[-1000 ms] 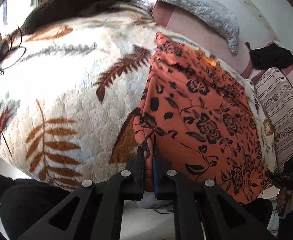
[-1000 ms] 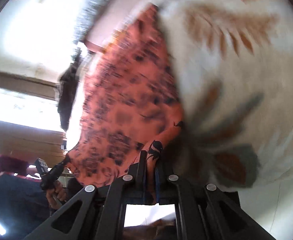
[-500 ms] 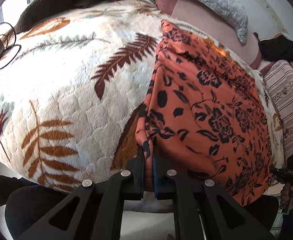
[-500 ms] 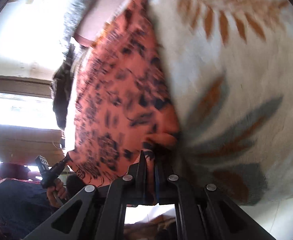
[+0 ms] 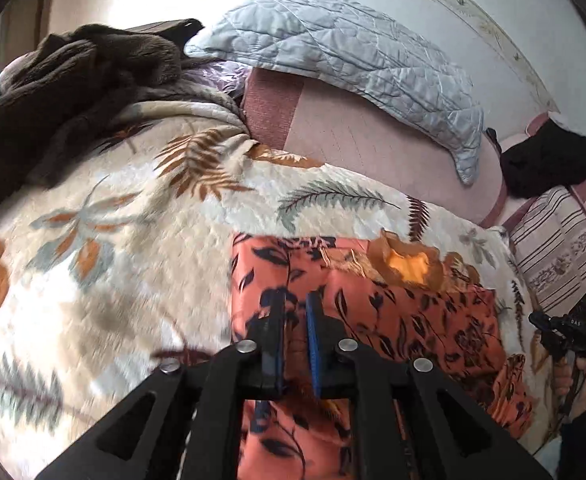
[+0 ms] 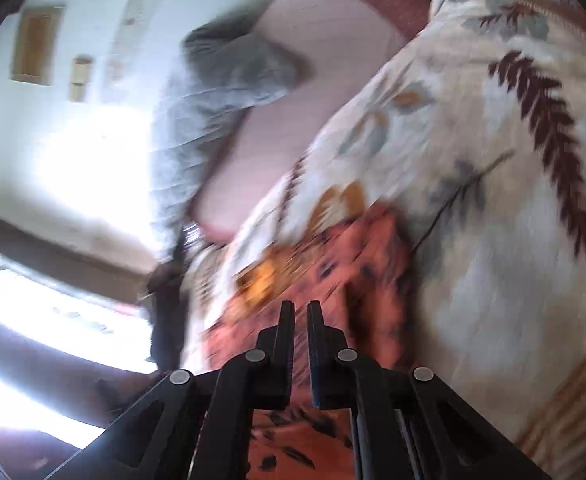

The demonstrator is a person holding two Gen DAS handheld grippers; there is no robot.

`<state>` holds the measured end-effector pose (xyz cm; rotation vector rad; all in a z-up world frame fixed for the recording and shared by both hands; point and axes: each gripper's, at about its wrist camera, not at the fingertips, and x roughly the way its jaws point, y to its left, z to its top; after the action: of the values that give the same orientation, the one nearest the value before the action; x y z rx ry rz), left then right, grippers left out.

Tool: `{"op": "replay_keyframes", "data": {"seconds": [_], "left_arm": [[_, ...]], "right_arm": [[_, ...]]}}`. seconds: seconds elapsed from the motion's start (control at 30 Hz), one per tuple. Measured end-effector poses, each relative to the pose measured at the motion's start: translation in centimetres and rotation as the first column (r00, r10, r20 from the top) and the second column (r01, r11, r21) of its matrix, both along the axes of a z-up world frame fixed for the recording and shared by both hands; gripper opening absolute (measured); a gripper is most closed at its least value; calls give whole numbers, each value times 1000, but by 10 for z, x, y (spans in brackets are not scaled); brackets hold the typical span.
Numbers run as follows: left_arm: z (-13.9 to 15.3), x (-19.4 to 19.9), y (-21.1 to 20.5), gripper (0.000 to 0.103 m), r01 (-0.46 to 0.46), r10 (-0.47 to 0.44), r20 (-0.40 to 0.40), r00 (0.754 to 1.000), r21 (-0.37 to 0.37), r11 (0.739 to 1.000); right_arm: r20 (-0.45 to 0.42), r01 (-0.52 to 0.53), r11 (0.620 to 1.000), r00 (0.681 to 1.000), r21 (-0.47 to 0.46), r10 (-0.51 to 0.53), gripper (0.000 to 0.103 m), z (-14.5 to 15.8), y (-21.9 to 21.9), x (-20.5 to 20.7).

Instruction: Fold small clothes

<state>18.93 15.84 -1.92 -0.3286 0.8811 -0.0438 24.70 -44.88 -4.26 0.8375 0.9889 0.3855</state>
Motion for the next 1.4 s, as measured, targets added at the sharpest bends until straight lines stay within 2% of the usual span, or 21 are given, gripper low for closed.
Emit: {"op": "replay_keyframes", "data": {"seconds": [0.03,0.1,0.13,0.2,0.23,0.27,0.3,0.33,0.4,0.53,0.6,0.67,0.8,0.87,1.0,1.07,1.13,1.17,1.23,1.27,1.4], "left_arm": [[-19,17,3,25,-46,48,-62,997,32,998],[-49,33,15,26,-130,135,-167,977,42,991],[-54,28,24,26,-151,150,-182,972,12,989],[-48,6,33,31,-135,128,-124,984,-51,990],[-40,-6,35,44,-122,117,-91,989,-48,991],[-33,-20,36,52,-107,105,-61,993,-33,994],[-26,-32,37,66,-86,85,-28,996,-20,996],[-21,-43,36,75,-58,58,3,998,-12,998],[-16,-54,28,77,12,-13,30,999,19,1000],[-21,-52,8,77,117,-117,-5,993,81,990],[-26,-46,2,77,140,-140,-1,990,70,988],[-31,-38,-6,77,151,-150,-16,989,111,982],[-34,-23,-24,77,234,-236,-17,972,226,946],[-35,-15,-30,77,300,-305,-23,952,274,914],[-39,5,-39,77,421,-420,-69,905,286,861],[-42,19,-42,75,435,-430,-82,899,274,857],[-46,35,-43,55,440,-428,-103,898,234,867],[-48,42,-44,50,438,-424,-110,899,207,875],[-54,52,-45,39,432,-414,-130,901,174,885],[-56,55,-47,38,429,-409,-138,902,179,886],[-54,52,-50,8,415,-397,-124,910,201,888]], "right_arm": [[-48,15,1000,999,0,-15,10,-17,-1,10],[-162,37,999,986,-18,-40,11,-46,6,15],[-140,42,998,989,-56,-50,11,-45,7,10],[-67,18,998,997,-62,-22,12,-34,8,-9],[-47,-9,996,999,-84,5,29,-26,9,-19],[-31,-30,994,999,-102,27,65,-19,10,-27],[-17,-42,992,999,-117,40,85,-14,11,-37],[2,-47,989,999,-142,48,100,-9,11,-48],[19,-95,978,995,-184,101,100,-7,8,-65],[-12,-183,936,982,-300,188,97,-19,22,-68],[-38,-201,934,979,-296,199,82,-29,28,-65],[-62,-234,926,972,-296,226,60,-37,34,-64],[-61,-245,916,969,-318,238,60,-36,38,-63],[-56,-257,910,966,-325,253,60,-33,41,-63],[-65,-284,899,958,-332,279,60,-36,45,-62],[-57,-276,905,960,-325,273,58,-37,44,-60],[-58,-275,903,961,-329,272,49,-38,45,-57],[-61,-277,903,960,-329,272,42,-39,45,-57],[-67,-279,901,960,-332,272,38,-40,44,-56],[-70,-282,902,959,-327,274,36,-41,43,-56],[-60,-268,902,963,-338,264,29,-36,41,-58]]}}
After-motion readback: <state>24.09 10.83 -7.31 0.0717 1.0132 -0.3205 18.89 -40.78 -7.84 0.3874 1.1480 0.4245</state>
